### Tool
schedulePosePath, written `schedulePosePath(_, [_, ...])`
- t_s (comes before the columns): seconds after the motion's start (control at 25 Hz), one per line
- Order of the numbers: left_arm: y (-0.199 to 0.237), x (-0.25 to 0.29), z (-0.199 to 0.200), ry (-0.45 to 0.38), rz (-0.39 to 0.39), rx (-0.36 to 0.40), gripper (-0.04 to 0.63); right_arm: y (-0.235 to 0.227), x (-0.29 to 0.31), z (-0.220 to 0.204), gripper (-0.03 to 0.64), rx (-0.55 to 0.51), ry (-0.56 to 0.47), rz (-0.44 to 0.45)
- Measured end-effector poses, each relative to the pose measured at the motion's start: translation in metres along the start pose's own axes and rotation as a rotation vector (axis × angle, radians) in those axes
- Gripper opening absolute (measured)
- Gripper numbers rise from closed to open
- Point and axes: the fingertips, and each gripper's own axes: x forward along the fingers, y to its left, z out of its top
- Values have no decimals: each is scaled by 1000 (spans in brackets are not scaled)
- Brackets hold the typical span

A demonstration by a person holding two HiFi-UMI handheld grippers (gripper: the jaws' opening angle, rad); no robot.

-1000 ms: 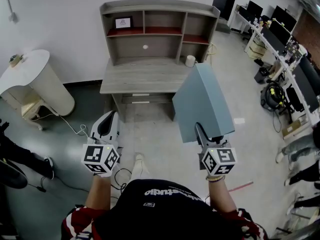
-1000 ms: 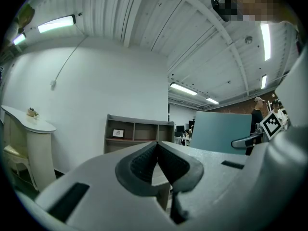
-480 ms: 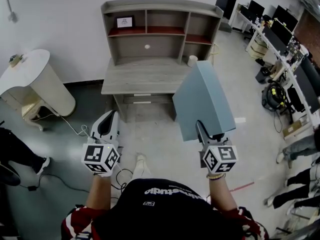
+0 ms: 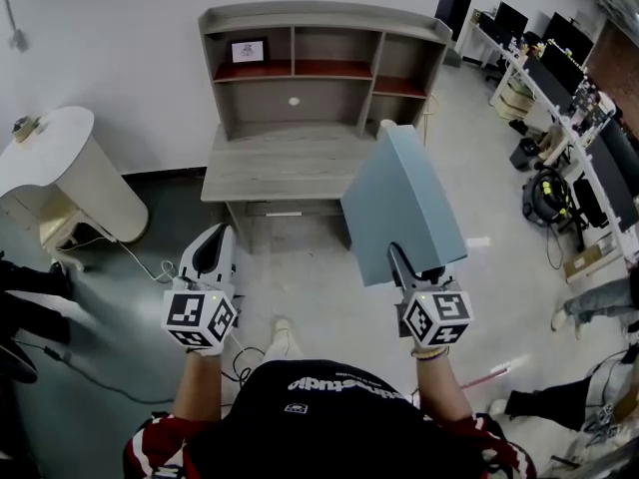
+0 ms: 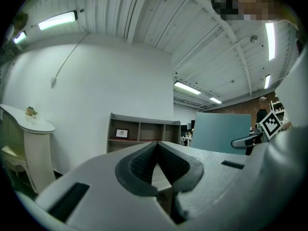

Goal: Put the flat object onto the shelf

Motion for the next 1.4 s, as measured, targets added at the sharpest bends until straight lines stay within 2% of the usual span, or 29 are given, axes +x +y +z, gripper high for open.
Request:
schedulePosePath(0.4, [42,54,0,5,-10,-10,6,0,67,11,270,21,0,-4])
schedulePosePath(0.96, [112,136,1,8,-53,-12,6,8,162,32,270,13,5,-58])
schedulePosePath(1.4, [166,173,-6,13,-82,-25,6,28,220,40,272,10,5,-101])
